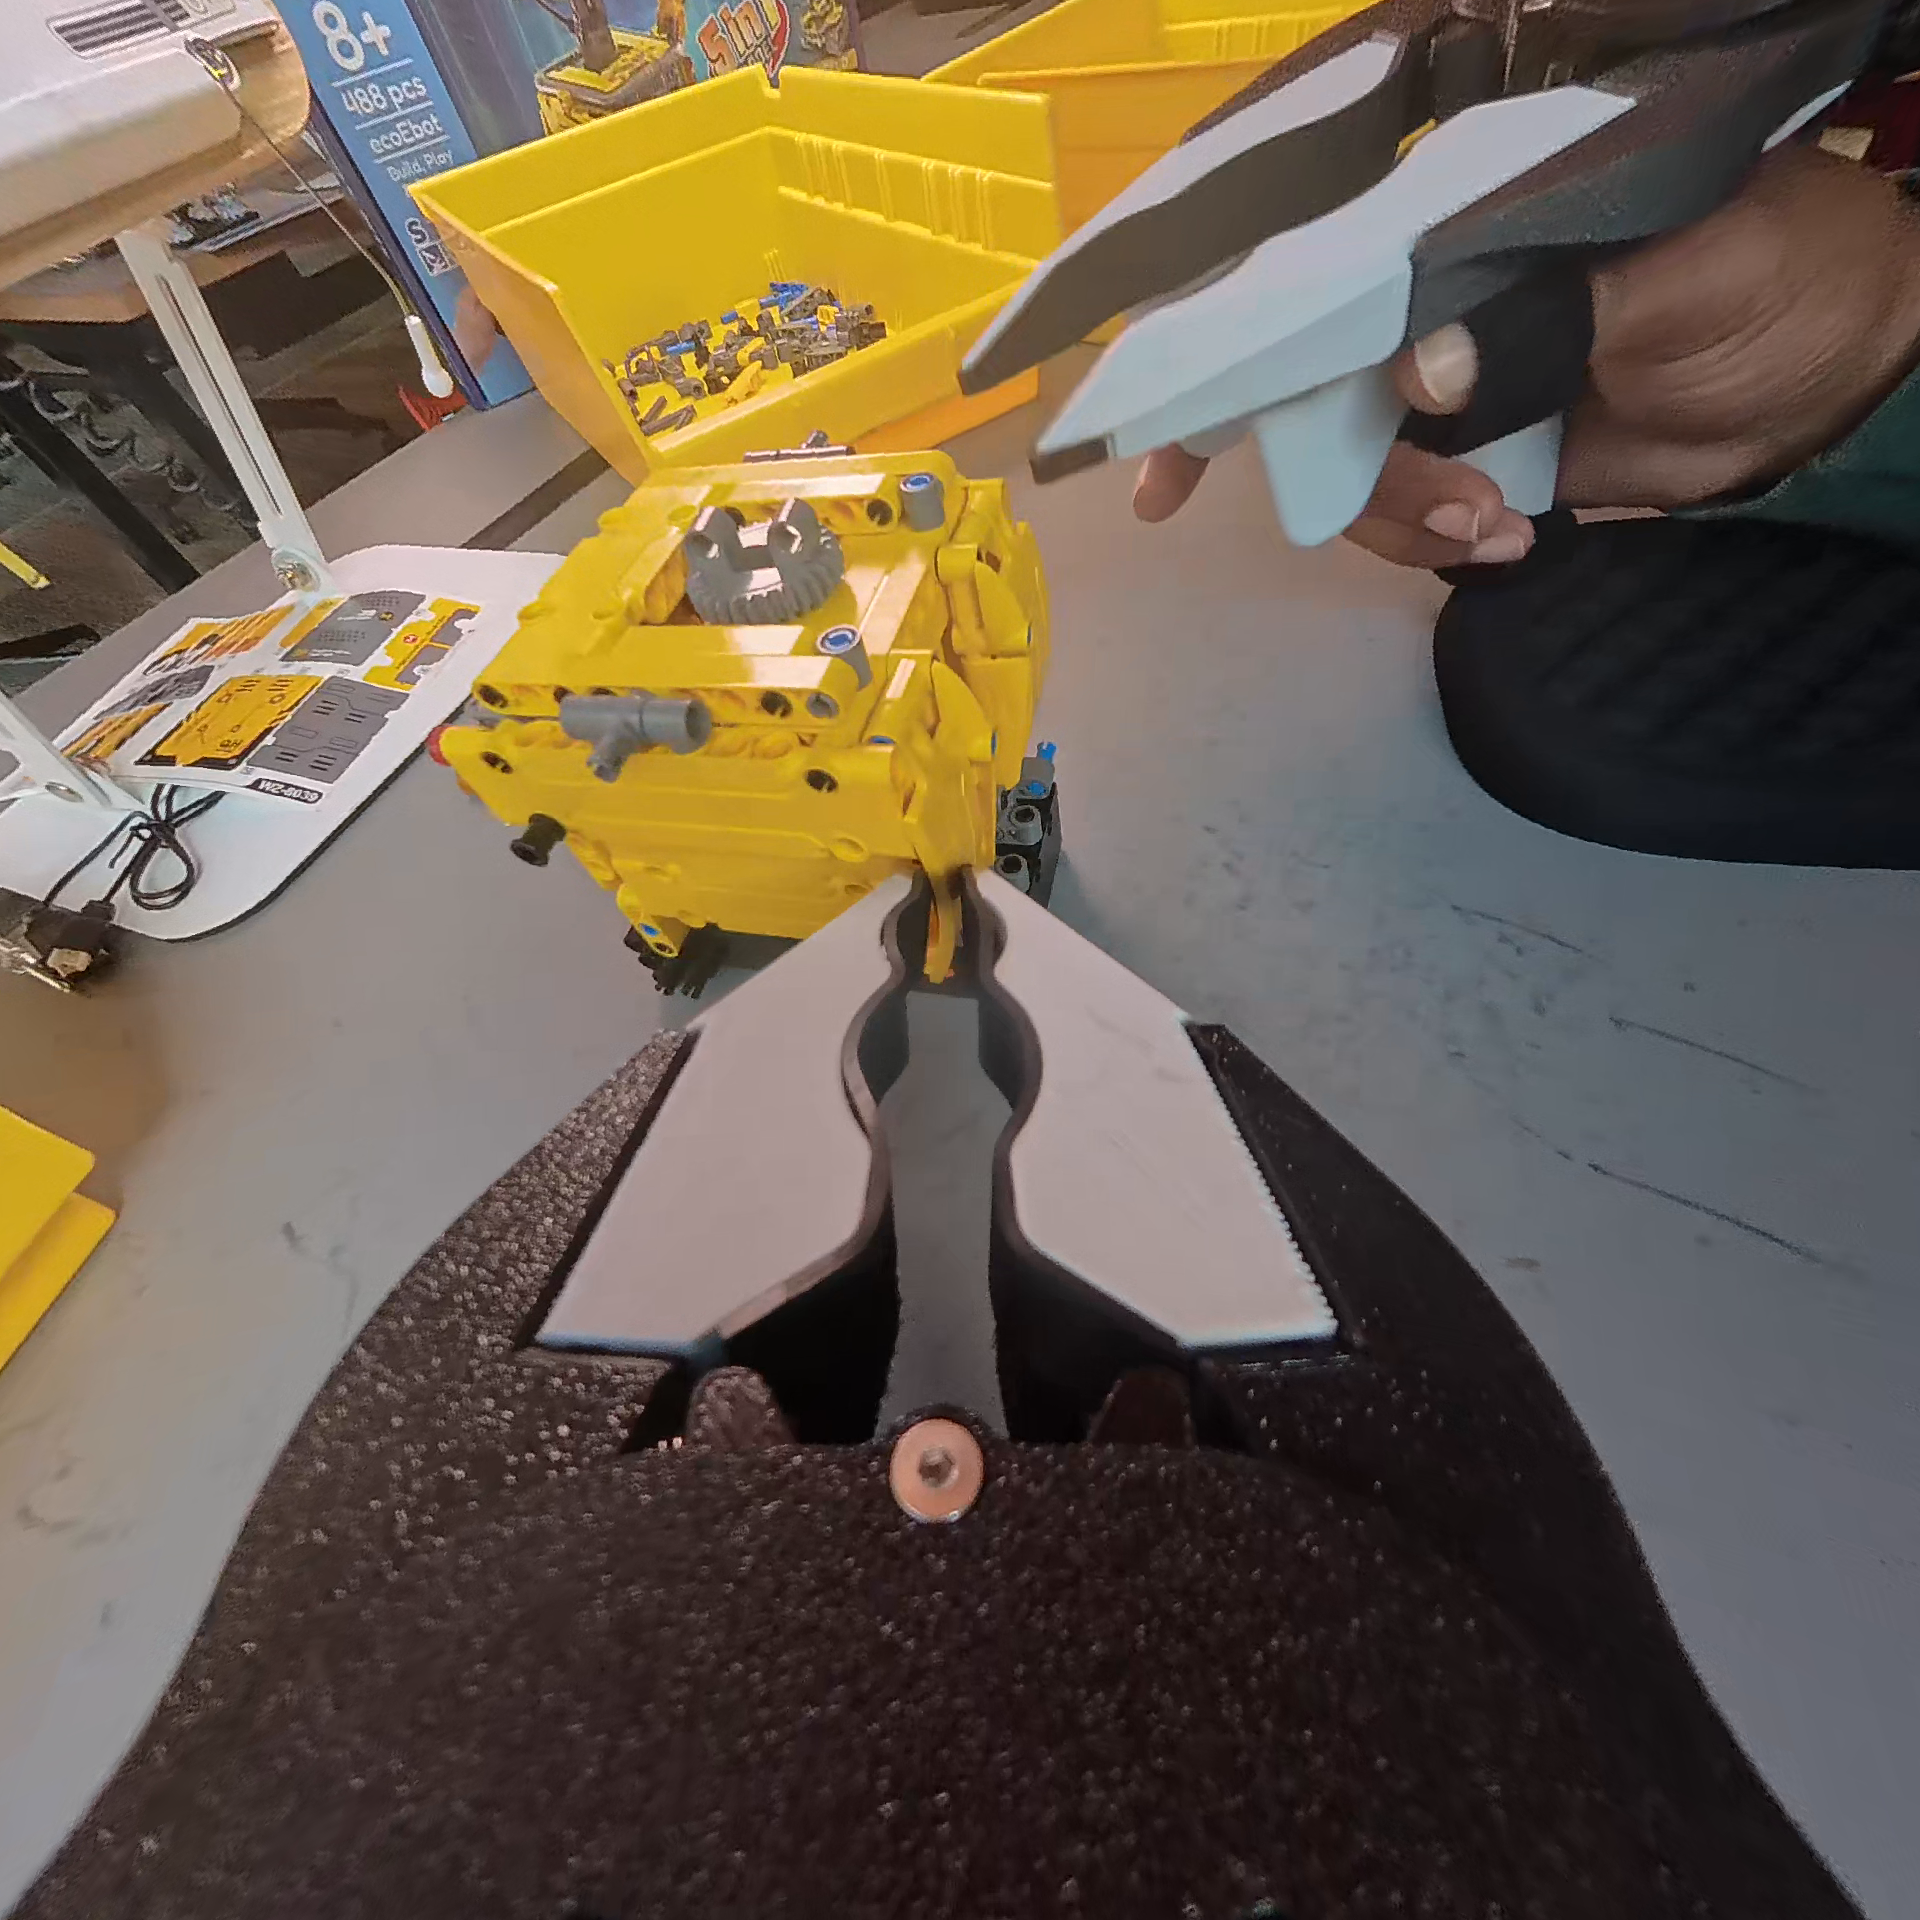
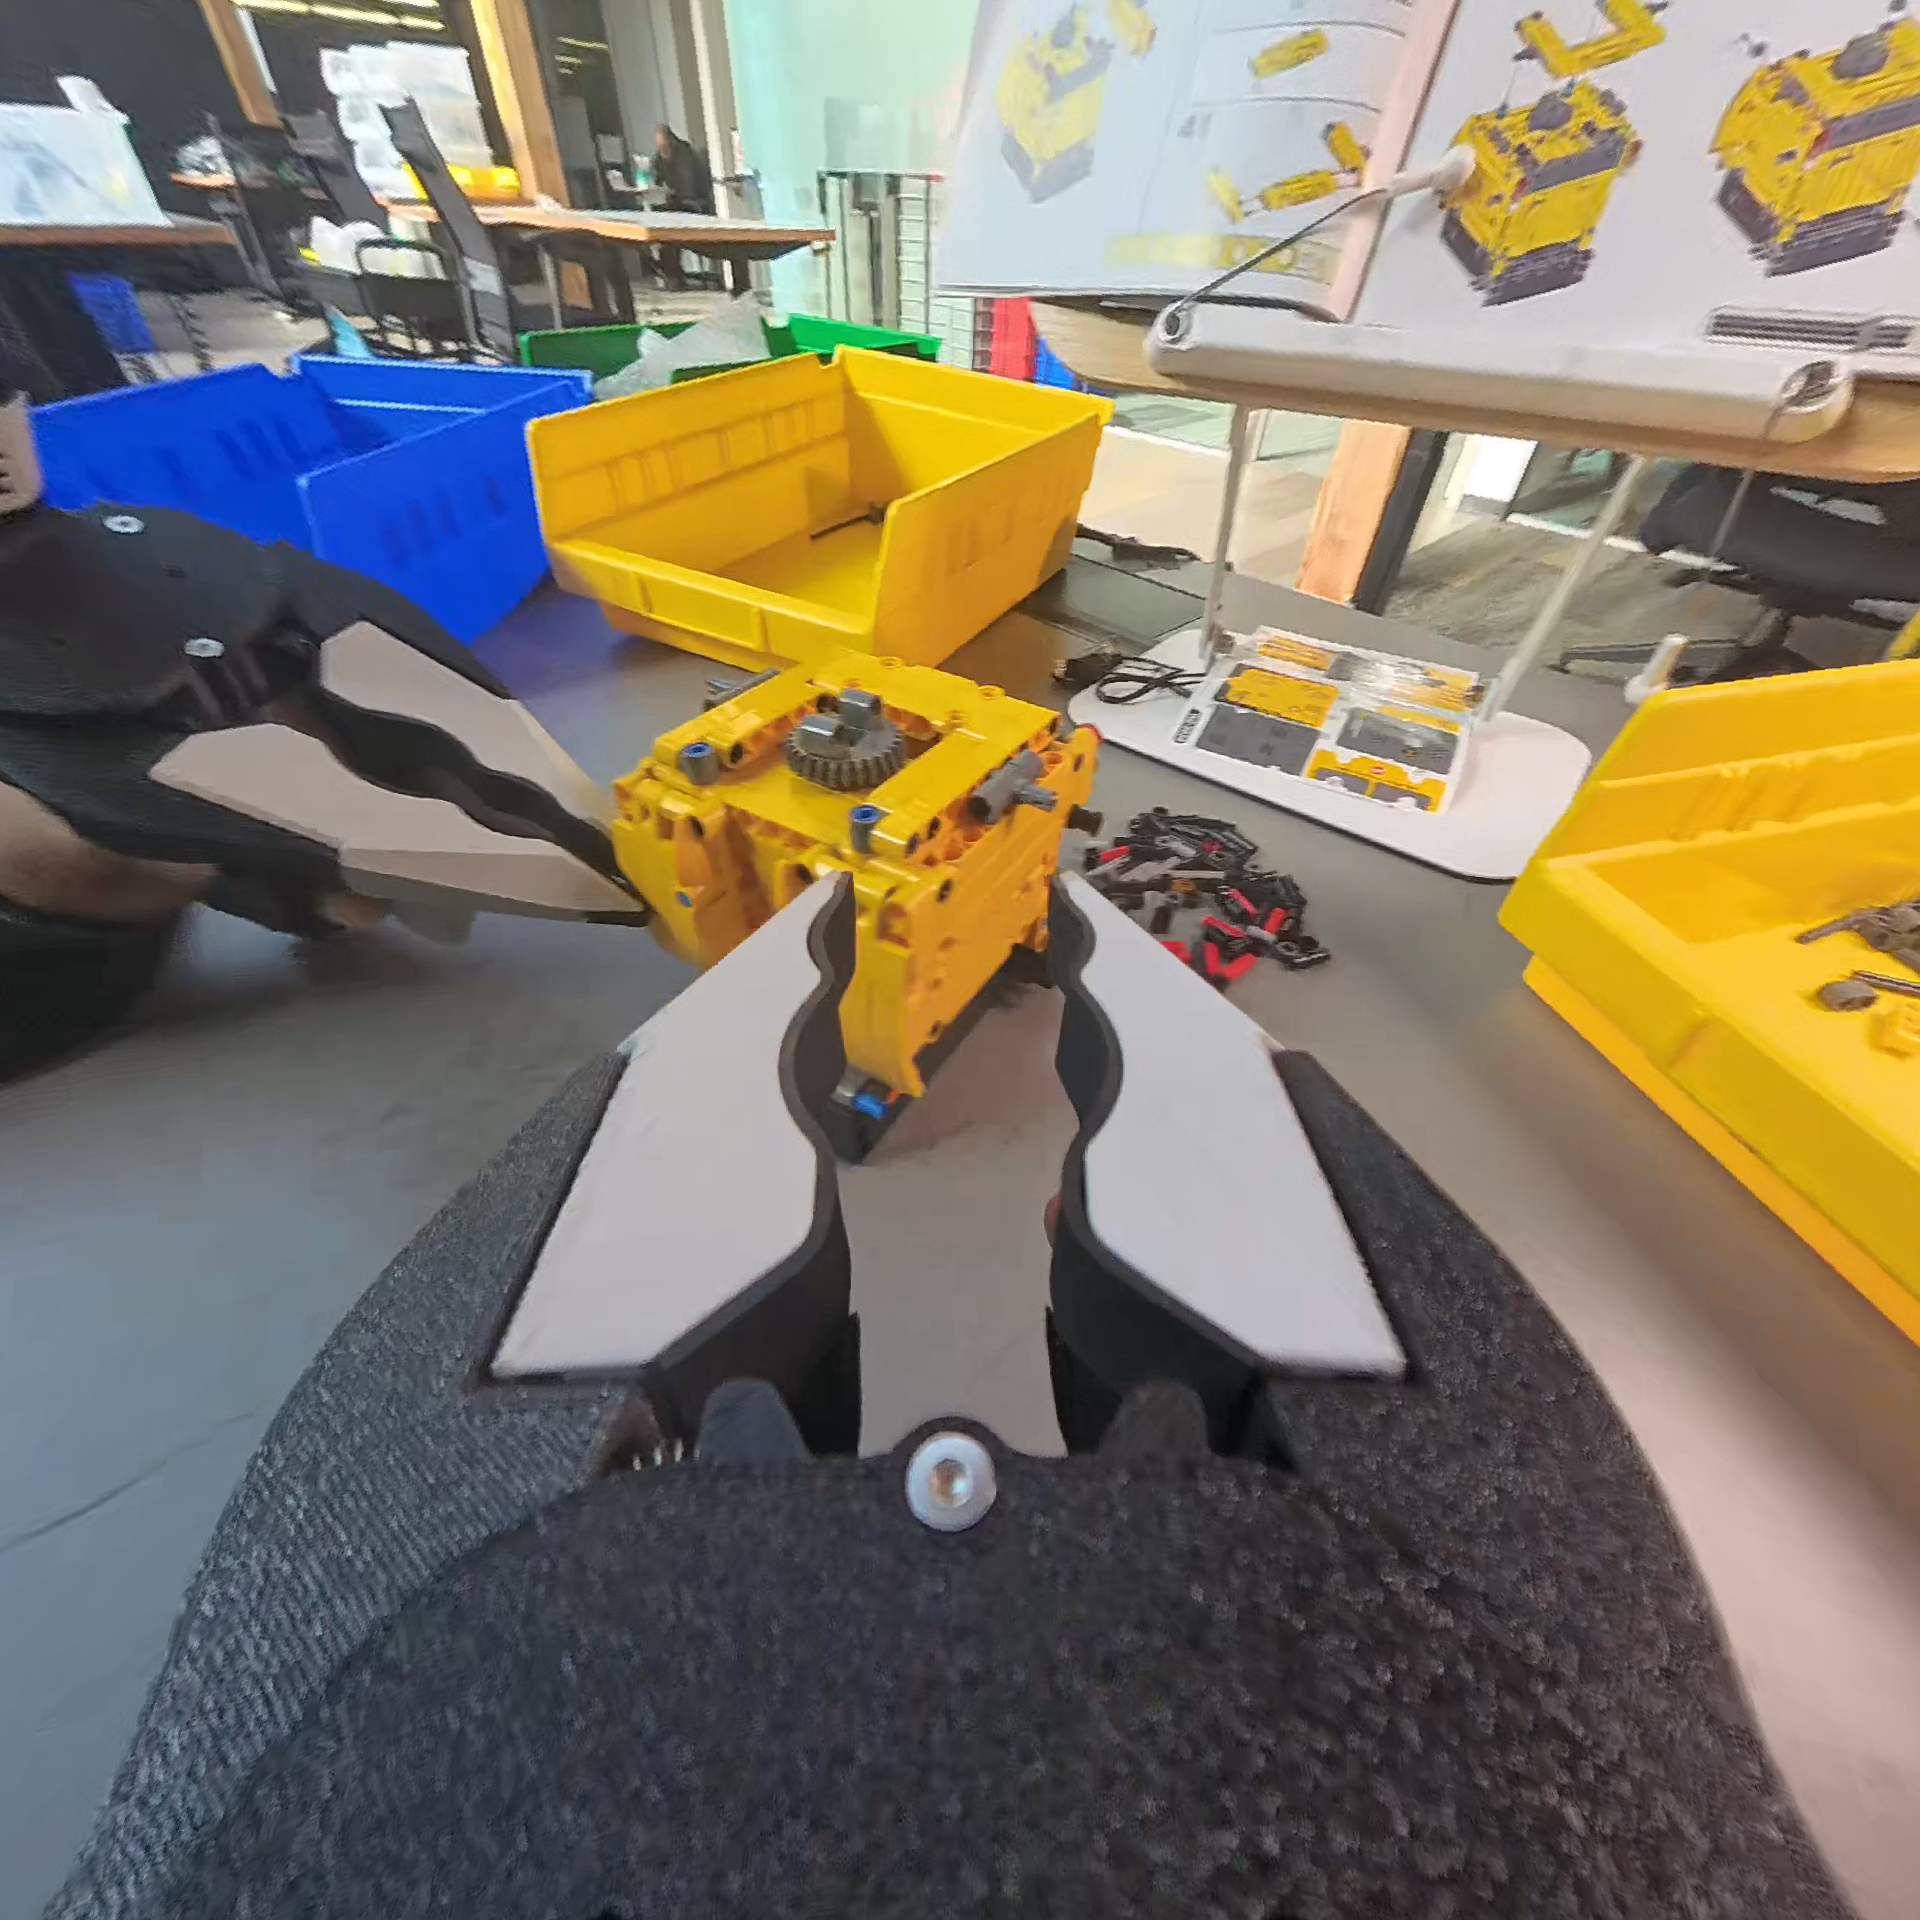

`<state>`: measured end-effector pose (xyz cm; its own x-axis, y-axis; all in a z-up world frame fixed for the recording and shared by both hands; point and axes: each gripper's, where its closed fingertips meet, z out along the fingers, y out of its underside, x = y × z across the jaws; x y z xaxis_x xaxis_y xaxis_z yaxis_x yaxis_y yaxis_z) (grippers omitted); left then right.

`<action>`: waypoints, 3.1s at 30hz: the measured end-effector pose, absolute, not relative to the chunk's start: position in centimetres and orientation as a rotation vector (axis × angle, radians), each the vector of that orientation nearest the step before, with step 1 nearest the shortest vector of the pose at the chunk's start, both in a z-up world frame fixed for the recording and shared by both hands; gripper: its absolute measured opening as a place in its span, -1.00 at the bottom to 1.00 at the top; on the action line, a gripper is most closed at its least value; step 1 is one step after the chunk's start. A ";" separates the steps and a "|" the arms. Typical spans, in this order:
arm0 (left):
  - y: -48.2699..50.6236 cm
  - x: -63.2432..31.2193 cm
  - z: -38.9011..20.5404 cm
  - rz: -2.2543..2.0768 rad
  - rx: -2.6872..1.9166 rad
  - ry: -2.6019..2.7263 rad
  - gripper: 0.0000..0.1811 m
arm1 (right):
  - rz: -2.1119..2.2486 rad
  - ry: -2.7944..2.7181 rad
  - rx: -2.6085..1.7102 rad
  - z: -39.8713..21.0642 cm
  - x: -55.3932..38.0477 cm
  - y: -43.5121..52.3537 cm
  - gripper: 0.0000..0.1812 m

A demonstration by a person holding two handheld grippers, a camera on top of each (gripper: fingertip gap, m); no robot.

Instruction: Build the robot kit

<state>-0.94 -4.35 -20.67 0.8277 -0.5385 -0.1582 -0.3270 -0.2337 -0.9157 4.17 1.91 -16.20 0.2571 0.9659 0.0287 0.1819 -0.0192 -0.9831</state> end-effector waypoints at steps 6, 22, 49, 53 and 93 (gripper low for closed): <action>-4.3 -0.4 -20.7 -0.225 -1.836 0.666 -0.95 | 0.839 -1.232 -1.488 -17.9 2.3 0.8 -0.57; -4.4 0.0 -20.8 -0.230 -1.835 0.684 -0.96 | 0.858 -1.216 -1.497 -17.9 2.3 1.0 -0.61; -4.3 -0.6 -20.7 -0.241 -1.837 0.659 -0.95 | 0.853 -1.372 -1.529 -19.5 3.3 0.0 -0.58; -4.3 -0.6 -20.7 -0.237 -1.839 0.659 -0.95 | 0.678 -1.448 -1.551 -21.2 3.1 0.0 -0.63; -2.3 -3.2 -18.9 -0.340 -1.832 0.437 -0.50 | 0.848 -1.437 -1.402 -18.9 0.5 1.1 -0.11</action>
<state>-3.25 -2.31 -18.93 0.8883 -0.4591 0.0121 -0.1248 -0.2667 -0.9557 0.51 1.06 -18.92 0.0790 0.9858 0.1479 0.3473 0.1119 -0.9311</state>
